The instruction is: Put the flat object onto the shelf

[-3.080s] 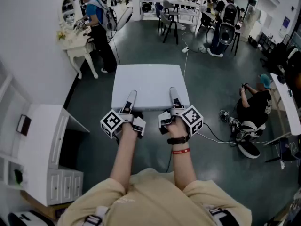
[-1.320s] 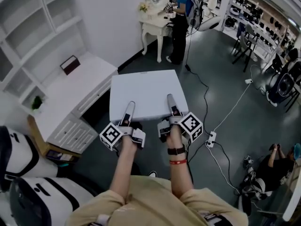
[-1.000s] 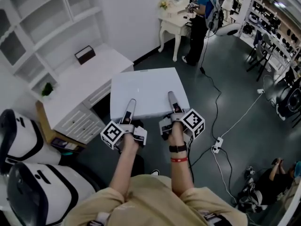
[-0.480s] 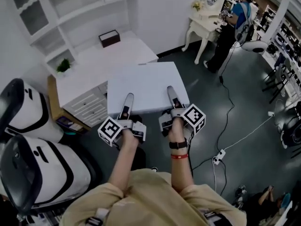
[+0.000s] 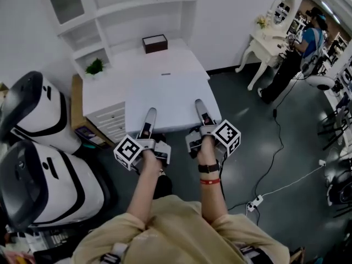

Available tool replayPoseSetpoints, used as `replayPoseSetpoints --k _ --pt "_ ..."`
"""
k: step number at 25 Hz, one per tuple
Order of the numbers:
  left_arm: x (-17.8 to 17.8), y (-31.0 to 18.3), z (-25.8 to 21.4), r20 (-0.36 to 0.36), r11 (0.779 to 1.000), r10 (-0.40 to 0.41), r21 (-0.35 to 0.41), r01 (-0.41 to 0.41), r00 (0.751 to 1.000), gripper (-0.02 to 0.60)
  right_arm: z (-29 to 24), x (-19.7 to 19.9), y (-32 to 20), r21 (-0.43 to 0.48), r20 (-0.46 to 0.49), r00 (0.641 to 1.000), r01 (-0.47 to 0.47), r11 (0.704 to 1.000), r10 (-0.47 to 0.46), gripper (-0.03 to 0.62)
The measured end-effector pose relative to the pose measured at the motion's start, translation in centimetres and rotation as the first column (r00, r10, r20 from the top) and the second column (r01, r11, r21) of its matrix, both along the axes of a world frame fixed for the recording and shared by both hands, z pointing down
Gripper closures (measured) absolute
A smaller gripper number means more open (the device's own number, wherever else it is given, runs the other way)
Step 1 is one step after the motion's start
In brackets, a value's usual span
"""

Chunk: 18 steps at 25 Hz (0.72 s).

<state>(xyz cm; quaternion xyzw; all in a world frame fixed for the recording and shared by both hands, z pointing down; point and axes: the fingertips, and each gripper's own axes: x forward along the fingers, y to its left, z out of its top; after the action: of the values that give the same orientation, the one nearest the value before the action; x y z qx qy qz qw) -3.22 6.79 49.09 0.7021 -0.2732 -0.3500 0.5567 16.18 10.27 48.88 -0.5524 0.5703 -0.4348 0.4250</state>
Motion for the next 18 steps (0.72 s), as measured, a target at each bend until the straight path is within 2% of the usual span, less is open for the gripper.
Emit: replayPoseSetpoints --k 4,18 --pt "-1.4 -3.1 -0.5 0.005 0.999 -0.044 0.021 0.044 0.999 0.213 -0.3 -1.3 -3.8 -0.006 -0.007 0.999 0.052 0.999 -0.052 0.211" --pt "-4.6 -14.1 -1.8 -0.008 0.984 -0.178 0.006 0.178 0.984 0.213 -1.8 -4.4 -17.6 0.007 0.000 0.982 0.187 0.982 -0.187 0.212"
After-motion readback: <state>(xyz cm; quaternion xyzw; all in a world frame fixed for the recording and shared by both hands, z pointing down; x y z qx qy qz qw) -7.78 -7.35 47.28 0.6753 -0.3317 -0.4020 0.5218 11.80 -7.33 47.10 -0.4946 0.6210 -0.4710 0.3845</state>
